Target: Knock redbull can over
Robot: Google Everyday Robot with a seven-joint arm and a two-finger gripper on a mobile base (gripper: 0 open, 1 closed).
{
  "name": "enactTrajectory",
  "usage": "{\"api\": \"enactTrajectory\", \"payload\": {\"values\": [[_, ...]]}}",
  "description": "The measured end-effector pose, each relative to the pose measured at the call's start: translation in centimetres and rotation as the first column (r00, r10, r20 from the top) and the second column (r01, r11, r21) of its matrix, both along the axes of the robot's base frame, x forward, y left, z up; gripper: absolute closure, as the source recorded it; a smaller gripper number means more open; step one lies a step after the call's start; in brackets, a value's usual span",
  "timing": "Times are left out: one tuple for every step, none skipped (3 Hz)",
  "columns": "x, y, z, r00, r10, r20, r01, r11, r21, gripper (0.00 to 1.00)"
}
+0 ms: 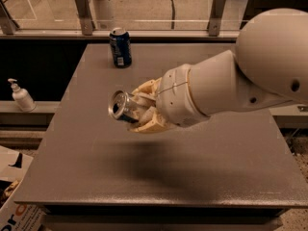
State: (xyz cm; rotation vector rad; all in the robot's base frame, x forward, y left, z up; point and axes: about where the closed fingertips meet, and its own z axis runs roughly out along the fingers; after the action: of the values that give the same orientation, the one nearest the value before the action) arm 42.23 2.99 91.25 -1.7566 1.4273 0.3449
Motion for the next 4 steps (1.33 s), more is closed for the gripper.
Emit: {"api": "enactTrajectory", "payload": {"values": [[-0.4, -0.2, -1.5, 0.9994, 0.024, 0.024, -0.02, 0.987, -0.159, 1.0], [-0.8, -0.1, -3.5, 0.9981, 0.055, 0.029, -0.043, 0.948, -0.315, 1.0], [-1.0, -0.5, -5.4, 0.9967, 0.077, 0.026, -0.058, 0.896, -0.441, 1.0], [-1.1, -1.1, -6.6, 0.9961, 0.086, 0.016, -0.065, 0.847, -0.528, 1.0]]}}
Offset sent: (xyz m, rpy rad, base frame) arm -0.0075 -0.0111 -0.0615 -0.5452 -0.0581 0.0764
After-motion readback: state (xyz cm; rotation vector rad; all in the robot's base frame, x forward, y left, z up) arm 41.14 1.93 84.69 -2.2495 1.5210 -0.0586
